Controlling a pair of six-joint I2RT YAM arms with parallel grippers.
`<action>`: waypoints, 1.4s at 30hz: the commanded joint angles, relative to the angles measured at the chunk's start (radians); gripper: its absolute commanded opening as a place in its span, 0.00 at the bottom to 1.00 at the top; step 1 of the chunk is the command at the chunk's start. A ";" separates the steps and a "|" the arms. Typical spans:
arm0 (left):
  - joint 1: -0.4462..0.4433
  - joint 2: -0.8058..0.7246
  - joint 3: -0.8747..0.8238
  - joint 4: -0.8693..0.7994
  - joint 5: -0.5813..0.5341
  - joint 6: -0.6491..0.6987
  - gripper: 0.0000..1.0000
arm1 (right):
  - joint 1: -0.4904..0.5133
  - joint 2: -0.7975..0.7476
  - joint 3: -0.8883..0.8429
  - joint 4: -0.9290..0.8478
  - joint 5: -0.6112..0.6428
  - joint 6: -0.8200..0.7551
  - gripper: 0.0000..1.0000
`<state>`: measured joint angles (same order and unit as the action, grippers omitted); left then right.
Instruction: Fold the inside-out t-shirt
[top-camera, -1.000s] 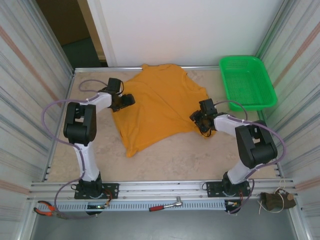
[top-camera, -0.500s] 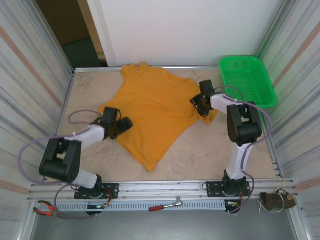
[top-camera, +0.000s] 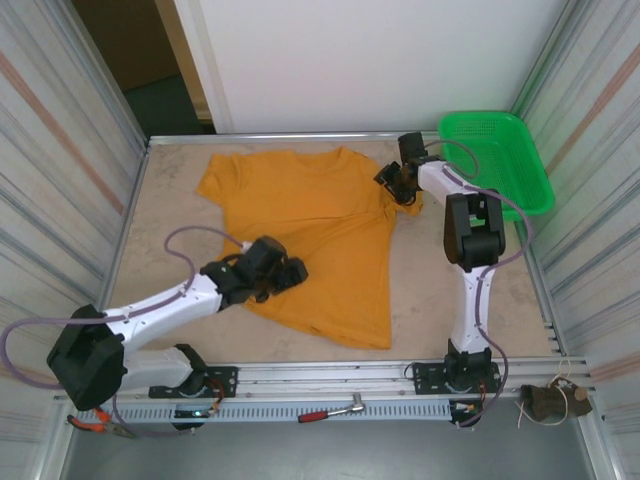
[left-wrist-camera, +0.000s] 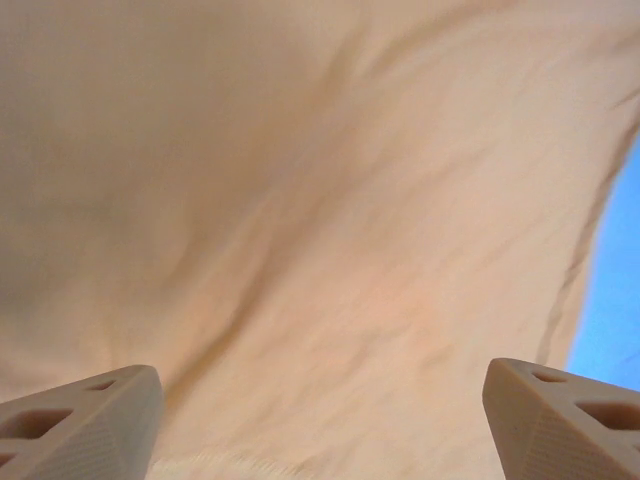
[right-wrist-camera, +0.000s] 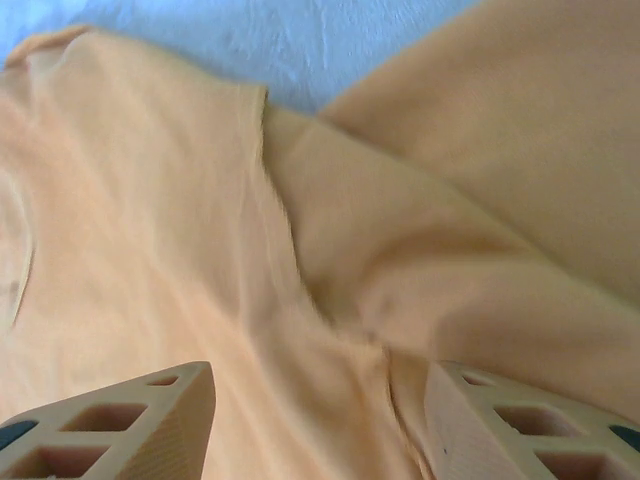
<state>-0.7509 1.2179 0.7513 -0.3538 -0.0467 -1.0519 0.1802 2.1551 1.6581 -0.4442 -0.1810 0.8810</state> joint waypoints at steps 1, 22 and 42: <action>0.152 0.059 0.108 -0.012 0.022 0.161 0.84 | 0.028 -0.222 -0.123 0.017 -0.029 -0.097 0.57; 0.444 0.375 0.102 0.027 0.143 0.314 0.83 | 0.137 -0.211 -0.462 0.205 -0.002 -0.007 0.58; 0.248 0.153 0.164 -0.058 0.080 0.435 0.85 | -0.026 -0.323 -0.282 0.050 -0.060 -0.107 0.57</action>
<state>-0.4812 1.4391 0.8112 -0.3088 0.0677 -0.8028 0.1272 2.0190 1.4521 -0.3923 -0.2081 0.7986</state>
